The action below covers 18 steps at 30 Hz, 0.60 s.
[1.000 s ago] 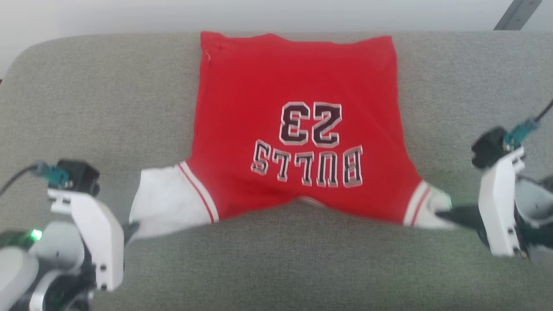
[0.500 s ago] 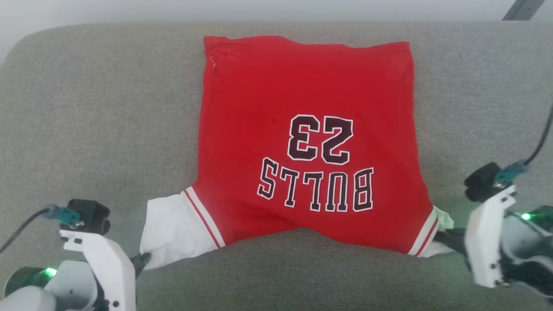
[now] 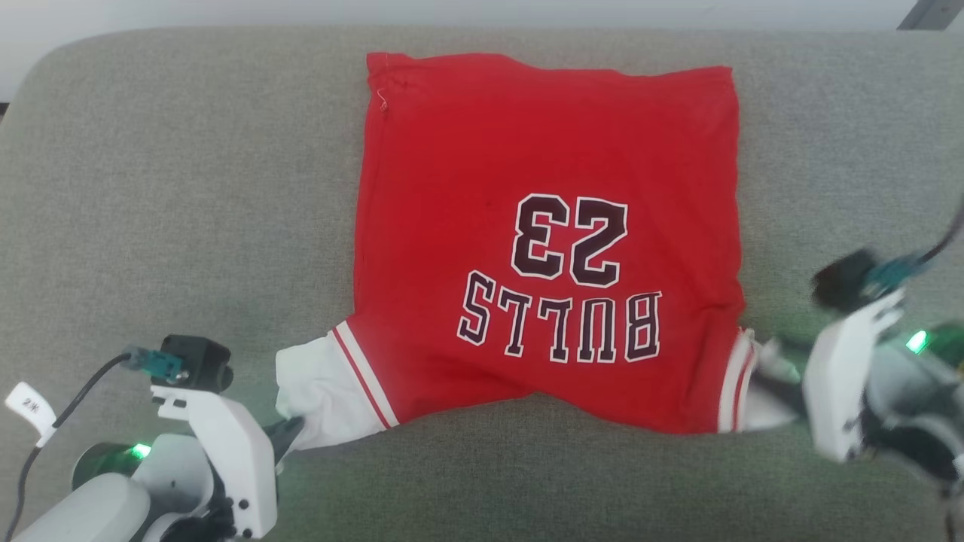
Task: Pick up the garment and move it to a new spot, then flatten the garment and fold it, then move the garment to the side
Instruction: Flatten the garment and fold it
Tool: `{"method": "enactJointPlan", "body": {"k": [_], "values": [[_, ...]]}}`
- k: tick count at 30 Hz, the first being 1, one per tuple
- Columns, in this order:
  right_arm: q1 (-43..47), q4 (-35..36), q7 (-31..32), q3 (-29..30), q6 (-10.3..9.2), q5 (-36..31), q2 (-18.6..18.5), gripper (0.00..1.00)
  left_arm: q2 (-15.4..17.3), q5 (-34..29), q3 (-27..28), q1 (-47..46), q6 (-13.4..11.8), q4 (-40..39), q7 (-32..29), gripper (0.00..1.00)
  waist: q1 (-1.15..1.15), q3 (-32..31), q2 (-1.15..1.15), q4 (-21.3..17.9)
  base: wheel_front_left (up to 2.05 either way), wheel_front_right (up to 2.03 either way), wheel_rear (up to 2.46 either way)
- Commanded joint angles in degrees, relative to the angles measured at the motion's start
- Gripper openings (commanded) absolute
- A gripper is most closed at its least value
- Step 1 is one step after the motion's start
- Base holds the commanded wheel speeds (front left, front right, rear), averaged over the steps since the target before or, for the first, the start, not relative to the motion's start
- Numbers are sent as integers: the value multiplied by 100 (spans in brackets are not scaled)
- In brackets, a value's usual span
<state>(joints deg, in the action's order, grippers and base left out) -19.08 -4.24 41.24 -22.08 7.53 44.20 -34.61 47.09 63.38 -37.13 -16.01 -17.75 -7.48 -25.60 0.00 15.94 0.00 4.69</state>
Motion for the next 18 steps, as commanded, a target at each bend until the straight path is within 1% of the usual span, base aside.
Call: {"method": "enactJointPlan", "body": {"k": [1,4,7,8,10,12,14,18], "values": [[-166,137,-113,362,-8,-120,76,100,-86,-15,2,-105,56,43,53,0,0,74,0,42,0,0,0],[-421,204,-272,891,-4,-395,299,100,-186,-65,-34,-205,133,88,101,0,0,187,0,105,0,0,0],[-859,102,-442,1273,-5,-711,505,100,-273,-142,-75,-344,197,139,104,0,0,329,0,211,0,0,0],[-859,102,-442,1273,-5,-711,505,100,-273,-142,-75,-344,197,139,104,0,0,329,0,211,0,0,0],[-1218,-50,-586,1389,-4,-971,517,100,-380,-186,-121,-468,260,164,93,0,0,437,0,314,0,0,0],[-1597,-334,-724,1515,-4,-1097,618,100,-457,-225,-165,-601,333,209,90,0,0,550,0,433,0,0,0],[-2005,-648,-801,1523,-4,-1332,604,100,-560,-258,-220,-734,403,267,81,0,0,660,0,563,0,0,0],[-2747,-1472,-730,1532,-5,-1621,604,100,-791,-335,-308,-997,540,398,85,0,0,870,0,826,0,0,0]]}}
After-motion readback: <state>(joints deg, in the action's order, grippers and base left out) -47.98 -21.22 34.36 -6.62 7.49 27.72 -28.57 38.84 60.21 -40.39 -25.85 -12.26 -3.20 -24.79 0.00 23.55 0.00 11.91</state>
